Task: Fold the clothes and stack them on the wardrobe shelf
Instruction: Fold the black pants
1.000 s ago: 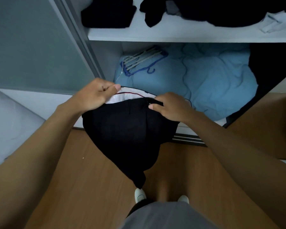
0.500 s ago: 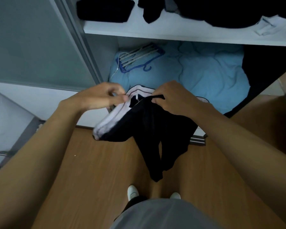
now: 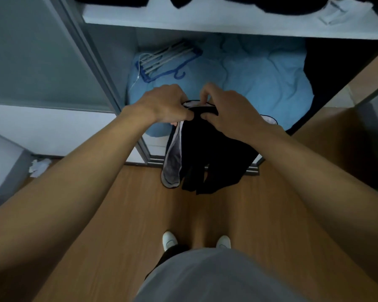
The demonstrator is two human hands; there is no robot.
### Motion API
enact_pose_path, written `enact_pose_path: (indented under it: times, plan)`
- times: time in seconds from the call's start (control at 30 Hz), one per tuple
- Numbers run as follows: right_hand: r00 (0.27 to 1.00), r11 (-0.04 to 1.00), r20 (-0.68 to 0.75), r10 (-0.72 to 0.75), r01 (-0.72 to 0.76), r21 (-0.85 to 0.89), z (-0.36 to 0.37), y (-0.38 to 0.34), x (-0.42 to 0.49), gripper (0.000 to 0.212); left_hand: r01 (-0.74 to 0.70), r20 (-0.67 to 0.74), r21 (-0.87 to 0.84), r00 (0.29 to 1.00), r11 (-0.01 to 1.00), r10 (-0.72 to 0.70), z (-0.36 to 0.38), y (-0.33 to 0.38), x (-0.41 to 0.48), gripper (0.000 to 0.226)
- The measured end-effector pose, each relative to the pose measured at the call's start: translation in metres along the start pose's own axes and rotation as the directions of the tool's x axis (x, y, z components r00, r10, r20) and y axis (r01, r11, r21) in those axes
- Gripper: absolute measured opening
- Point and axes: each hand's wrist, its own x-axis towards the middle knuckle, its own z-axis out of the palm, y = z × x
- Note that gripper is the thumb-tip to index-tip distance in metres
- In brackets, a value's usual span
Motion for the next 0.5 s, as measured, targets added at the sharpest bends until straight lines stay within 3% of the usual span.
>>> enact_pose_path:
  times: [0.1,0.17,0.23,0.3,0.4,0.43,0.5]
  plan:
    - [0.975,0.982,0.115,0.19,-0.186,-0.042,0.009,0.023,-0.009,0.043,0.004,-0.055,0.048,0.998,0.999,-0.001,0.005,-0.002,0.002,0.032]
    - [0.927,0.944,0.204,0.315,-0.284,-0.166,0.02,0.039,-0.021,0.026,0.042,-0.09,-0.013,0.995,0.999,-0.043,0.011,-0.005,0.001,0.031]
    - [0.927,0.922,0.108,0.358,-0.334,-0.196,0.03,0.044,-0.031,0.034,0.081,-0.04,-0.097,0.996,0.992,-0.086,0.016,-0.007,-0.002,0.022]
    - [0.935,0.929,-0.028,0.353,-0.353,-0.114,0.035,0.041,-0.031,0.033,0.148,0.12,-0.157,0.984,0.977,-0.13,0.025,-0.008,-0.005,0.025]
    - [0.941,0.943,-0.073,0.33,-0.332,-0.025,0.034,0.031,-0.022,0.027,0.186,0.237,-0.257,0.964,0.948,-0.125,0.04,-0.006,-0.008,0.025]
    - [0.946,0.947,-0.073,0.315,-0.318,-0.034,0.034,0.03,-0.021,0.022,0.205,0.214,-0.385,0.968,0.9,-0.129,0.042,-0.004,-0.008,0.02]
    - [0.96,0.957,-0.071,0.272,-0.278,-0.086,0.038,0.034,-0.026,0.014,0.254,0.145,-0.656,0.967,0.711,-0.211,0.043,0.0,-0.009,0.01]
